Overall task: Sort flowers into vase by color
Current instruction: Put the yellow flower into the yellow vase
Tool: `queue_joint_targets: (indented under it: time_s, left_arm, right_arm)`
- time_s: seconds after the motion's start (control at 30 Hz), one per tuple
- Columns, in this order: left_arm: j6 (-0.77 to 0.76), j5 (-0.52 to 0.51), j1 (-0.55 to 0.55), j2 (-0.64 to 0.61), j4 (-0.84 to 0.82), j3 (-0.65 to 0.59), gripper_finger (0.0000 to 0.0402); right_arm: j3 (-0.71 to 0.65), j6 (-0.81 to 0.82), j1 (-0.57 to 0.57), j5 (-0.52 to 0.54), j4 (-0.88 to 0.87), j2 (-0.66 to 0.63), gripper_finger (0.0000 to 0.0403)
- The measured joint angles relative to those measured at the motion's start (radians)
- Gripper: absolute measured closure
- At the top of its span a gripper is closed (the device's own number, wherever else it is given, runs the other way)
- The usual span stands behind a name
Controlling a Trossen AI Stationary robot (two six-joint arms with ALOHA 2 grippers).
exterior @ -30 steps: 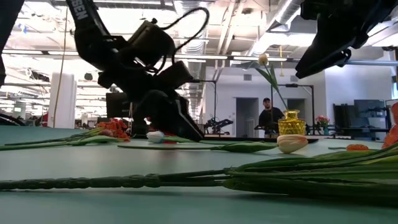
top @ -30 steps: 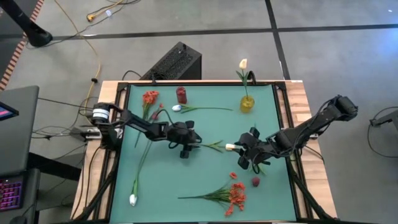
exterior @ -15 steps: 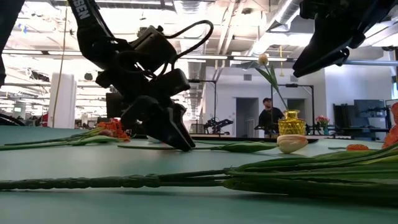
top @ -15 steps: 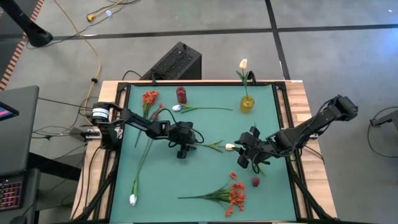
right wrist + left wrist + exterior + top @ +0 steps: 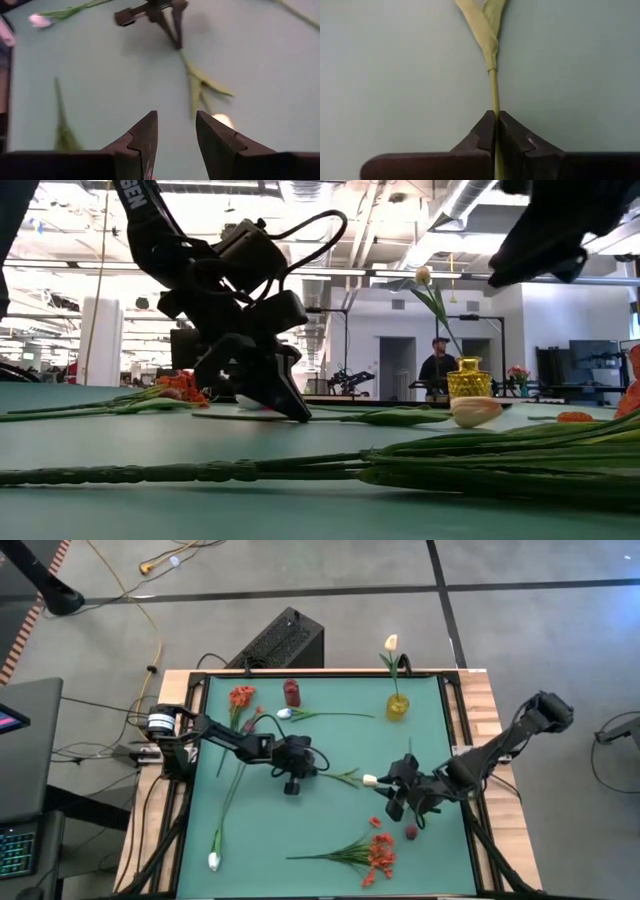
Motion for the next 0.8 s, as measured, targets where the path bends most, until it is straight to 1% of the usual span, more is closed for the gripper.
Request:
queue_joint_targets:
  time_s: [0.1, 0.2, 0.33, 0.43, 0.5, 0.6, 0.7, 0.8]
  left_arm:
    - [0.001, -0.017, 0.001, 0.000, 0.027, 0.005, 0.0401]
    - [0.004, -0.007, 0.008, -0.005, 0.095, 0.005, 0.0401]
    - [-0.029, 0.126, 0.046, -0.005, 0.212, -0.002, 0.0401]
    - [-0.106, 0.205, 0.085, -0.006, 0.348, -0.027, 0.0401]
    - [-0.180, 0.233, 0.108, -0.006, 0.434, -0.038, 0.0401]
    - [-0.249, 0.232, 0.125, -0.006, 0.514, -0.038, 0.0401]
    - [-0.297, 0.222, 0.127, -0.006, 0.616, -0.039, 0.0401]
    - [-0.340, 0.228, 0.127, -0.006, 0.737, -0.038, 0.0401]
  right_arm:
    - [0.000, -0.006, 0.052, 0.034, 0.068, 0.017, 0.0243]
    - [0.000, -0.056, 0.100, 0.043, 0.163, 0.062, 0.0243]
    - [0.001, -0.104, 0.148, 0.042, 0.247, 0.145, 0.0243]
    - [0.001, -0.104, 0.164, 0.040, 0.270, 0.201, 0.0243]
    - [0.001, -0.104, 0.163, 0.040, 0.299, 0.233, 0.0243]
    - [0.000, -0.103, 0.159, 0.036, 0.330, 0.263, 0.0243]
    - [0.000, -0.104, 0.147, 0.047, 0.326, 0.263, 0.0243]
    - [0.000, -0.112, 0.133, 0.093, 0.310, 0.252, 0.0243]
